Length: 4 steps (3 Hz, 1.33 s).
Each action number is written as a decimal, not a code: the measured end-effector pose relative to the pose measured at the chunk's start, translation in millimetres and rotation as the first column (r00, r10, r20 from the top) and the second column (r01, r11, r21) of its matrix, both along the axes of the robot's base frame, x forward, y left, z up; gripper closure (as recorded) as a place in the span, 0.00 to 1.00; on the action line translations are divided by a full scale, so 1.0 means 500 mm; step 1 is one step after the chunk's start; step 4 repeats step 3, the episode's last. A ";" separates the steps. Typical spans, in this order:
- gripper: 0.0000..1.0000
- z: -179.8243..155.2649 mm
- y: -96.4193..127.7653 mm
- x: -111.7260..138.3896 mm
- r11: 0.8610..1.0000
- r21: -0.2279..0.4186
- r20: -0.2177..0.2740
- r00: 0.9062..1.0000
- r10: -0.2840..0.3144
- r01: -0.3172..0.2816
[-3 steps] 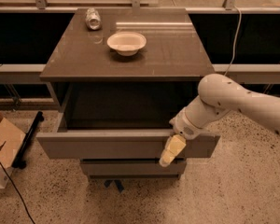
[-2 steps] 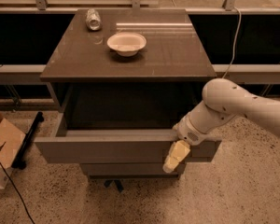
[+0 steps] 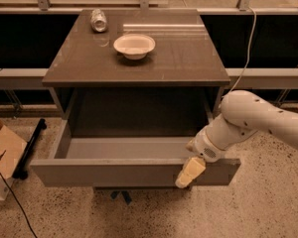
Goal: Open top drawer
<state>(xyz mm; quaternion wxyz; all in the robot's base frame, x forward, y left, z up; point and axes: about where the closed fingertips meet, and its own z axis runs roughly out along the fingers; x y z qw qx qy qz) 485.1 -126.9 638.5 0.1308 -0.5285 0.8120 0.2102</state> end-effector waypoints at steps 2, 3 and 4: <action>0.73 -0.016 -0.016 -0.084 1.000 0.006 -0.060 0.998 0.004 -0.004; 0.69 -0.011 -0.016 -0.084 1.000 0.006 -0.060 0.998 0.004 -0.004; 0.69 -0.011 -0.016 -0.084 1.000 0.006 -0.060 0.998 0.004 -0.004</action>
Offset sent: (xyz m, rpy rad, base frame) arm -0.1637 -0.0306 -0.0423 0.0149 0.2145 0.0101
